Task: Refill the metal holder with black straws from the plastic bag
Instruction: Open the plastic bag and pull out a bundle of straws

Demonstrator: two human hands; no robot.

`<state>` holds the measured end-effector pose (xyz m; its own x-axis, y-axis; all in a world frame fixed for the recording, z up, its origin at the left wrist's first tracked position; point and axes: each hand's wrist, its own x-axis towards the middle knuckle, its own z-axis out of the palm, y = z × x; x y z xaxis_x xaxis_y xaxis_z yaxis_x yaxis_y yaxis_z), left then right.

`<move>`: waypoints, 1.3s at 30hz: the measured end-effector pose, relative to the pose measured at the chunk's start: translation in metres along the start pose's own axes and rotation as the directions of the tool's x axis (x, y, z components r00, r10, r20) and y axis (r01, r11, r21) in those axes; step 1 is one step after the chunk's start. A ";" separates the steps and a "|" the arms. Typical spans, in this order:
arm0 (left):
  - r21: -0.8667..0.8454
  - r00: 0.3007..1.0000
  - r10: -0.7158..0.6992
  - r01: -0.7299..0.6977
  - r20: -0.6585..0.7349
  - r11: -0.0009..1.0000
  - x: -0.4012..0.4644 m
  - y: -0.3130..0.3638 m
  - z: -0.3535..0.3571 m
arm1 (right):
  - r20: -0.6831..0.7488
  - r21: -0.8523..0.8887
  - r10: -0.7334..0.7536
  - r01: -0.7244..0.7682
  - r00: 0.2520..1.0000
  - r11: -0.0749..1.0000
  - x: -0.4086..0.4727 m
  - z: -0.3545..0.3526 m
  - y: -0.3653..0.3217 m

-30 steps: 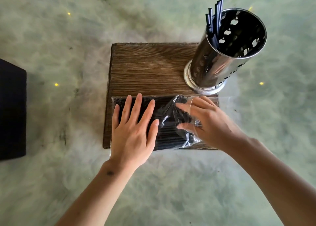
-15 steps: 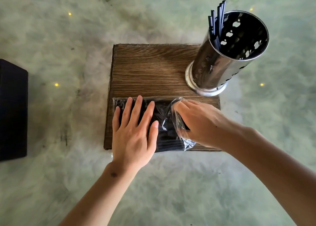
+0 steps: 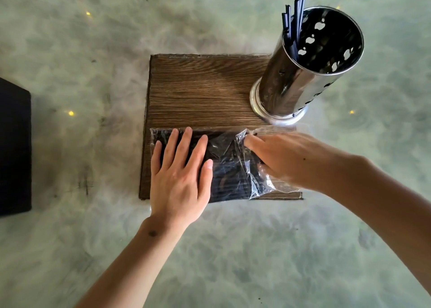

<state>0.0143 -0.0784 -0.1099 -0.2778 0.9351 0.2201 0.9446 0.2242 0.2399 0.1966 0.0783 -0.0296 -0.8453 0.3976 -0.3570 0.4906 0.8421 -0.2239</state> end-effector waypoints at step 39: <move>0.011 0.999 -0.017 0.017 -0.041 1.000 0.000 0.000 0.003 | -0.170 0.940 0.939 -0.238 0.300 0.246 -0.018 0.019 -0.032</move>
<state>0.0148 -0.0778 -0.1124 -0.3006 0.9191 0.2548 0.9414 0.2431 0.2336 0.2000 0.0368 -0.0335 0.1708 0.9717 -0.1633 0.5208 -0.2297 -0.8222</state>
